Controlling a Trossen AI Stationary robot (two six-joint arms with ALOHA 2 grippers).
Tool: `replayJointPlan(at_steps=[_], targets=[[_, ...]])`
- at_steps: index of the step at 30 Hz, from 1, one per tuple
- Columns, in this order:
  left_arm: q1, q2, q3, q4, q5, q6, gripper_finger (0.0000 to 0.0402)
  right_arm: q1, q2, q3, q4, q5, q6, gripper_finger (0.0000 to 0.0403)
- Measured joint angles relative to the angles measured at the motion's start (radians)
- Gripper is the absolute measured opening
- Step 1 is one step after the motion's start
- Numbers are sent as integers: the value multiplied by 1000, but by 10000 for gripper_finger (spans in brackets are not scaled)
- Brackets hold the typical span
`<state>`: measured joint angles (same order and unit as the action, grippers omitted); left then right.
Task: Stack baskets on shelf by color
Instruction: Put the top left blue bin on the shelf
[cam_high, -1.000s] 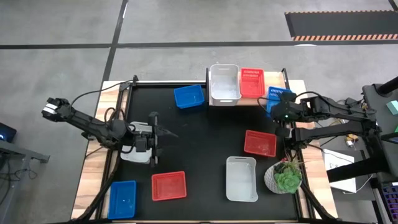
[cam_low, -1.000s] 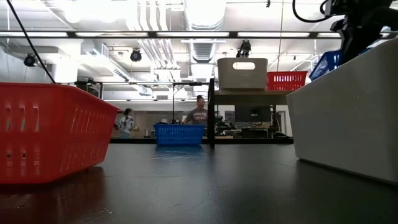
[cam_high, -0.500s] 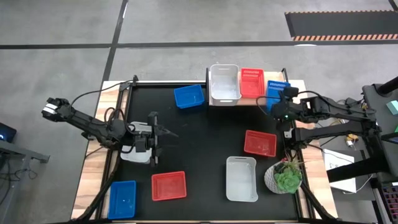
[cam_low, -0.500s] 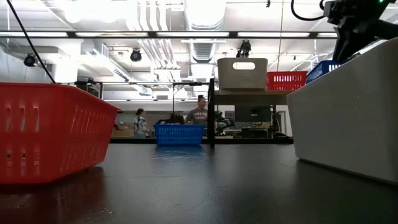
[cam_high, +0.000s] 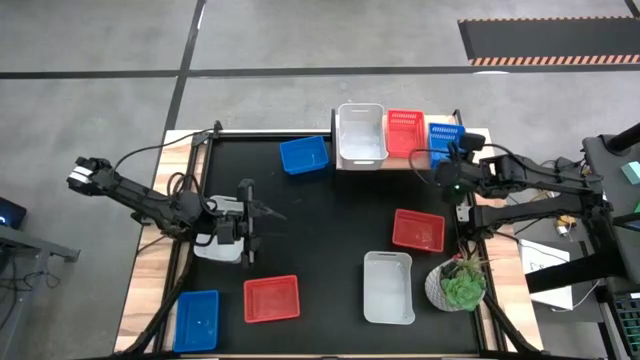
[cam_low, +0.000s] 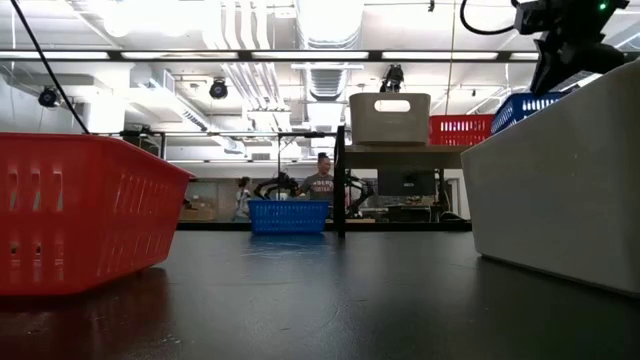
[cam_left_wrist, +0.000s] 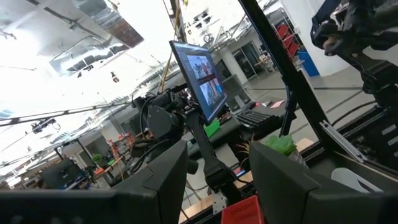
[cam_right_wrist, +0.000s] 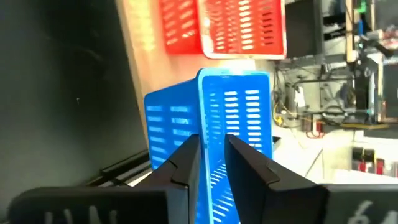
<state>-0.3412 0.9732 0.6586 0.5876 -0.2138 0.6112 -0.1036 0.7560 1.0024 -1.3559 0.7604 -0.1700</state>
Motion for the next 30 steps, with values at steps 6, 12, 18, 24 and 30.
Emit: replayJointPlan(at_steps=[6, 12, 18, 24, 30], targets=[[0, 1, -4, 5, 0, -1, 158, 0, 15, 51, 3, -4, 99, 65], [0, 5, -6, 6, 0, -1, 158, 0, 45, 126, 2, -105, 124, 62], [0, 7, -10, 6, 0, -1, 158, 1, 74, 203, -8, -596, 194, 46], [1, 7, -10, 6, 0, 17, 158, -3, 113, 155, -116, -434, 344, 11], [1, 8, -11, 6, 0, 24, 158, -2, 157, 82, -131, -390, 367, 8]])
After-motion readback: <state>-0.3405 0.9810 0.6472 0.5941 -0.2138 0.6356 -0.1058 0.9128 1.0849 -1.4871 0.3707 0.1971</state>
